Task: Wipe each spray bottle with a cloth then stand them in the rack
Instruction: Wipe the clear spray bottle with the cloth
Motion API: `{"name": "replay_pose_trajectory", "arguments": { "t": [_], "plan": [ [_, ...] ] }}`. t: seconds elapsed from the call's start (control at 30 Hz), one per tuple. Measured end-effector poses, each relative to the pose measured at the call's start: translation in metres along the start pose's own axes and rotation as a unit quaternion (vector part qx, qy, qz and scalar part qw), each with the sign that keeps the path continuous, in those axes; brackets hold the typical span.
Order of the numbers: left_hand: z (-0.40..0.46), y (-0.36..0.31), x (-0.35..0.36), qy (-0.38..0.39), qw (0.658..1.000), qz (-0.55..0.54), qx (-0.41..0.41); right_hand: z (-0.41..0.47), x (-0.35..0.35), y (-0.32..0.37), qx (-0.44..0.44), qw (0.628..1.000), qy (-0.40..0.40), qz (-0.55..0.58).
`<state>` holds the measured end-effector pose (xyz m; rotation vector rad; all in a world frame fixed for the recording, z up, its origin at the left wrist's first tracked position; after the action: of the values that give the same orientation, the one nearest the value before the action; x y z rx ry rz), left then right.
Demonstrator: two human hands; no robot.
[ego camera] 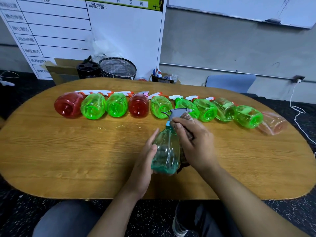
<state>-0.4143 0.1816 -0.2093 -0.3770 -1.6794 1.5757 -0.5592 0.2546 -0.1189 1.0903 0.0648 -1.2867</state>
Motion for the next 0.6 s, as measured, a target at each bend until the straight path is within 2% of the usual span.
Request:
{"name": "replay_pose_trajectory", "arguments": {
  "t": [0.13, 0.23, 0.33, 0.43, 0.5, 0.6],
  "plan": [
    [0.002, 0.005, -0.004, 0.005, 1.000, 0.007, 0.007, -0.020, 0.021, 0.008, -0.037, 0.999, 0.038, 0.006],
    [0.003, 0.003, -0.004, 0.001, 1.000, 0.005, 0.003, -0.046, 0.020, 0.015, -0.137, 0.988, 0.066, 0.008],
    [0.004, -0.002, -0.004, -0.004, 0.999, 0.034, 0.021, -0.070, 0.018, 0.017, -0.256, 0.962, 0.093, -0.035],
    [0.003, -0.004, -0.002, 0.000, 0.999, 0.036, 0.022, -0.073, 0.017, 0.018, -0.307, 0.944, 0.098, -0.066],
    [0.002, -0.004, 0.000, 0.002, 1.000, 0.023, 0.014, -0.057, 0.014, 0.018, -0.270, 0.958, 0.077, -0.058],
    [0.000, -0.002, -0.001, -0.002, 1.000, 0.005, -0.001, -0.022, 0.013, 0.013, -0.111, 0.993, 0.033, -0.028]
  ]
}}
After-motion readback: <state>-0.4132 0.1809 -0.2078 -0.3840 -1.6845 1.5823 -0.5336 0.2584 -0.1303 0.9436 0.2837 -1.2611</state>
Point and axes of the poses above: each hand's wrist, its own z-axis towards the middle knuckle, its own x-axis out of the palm, y = z × x, the point moved 5 cm from there along z, towards the middle knuckle, and after that the axes turned 3 degrees about x, right-handed, at the moved point
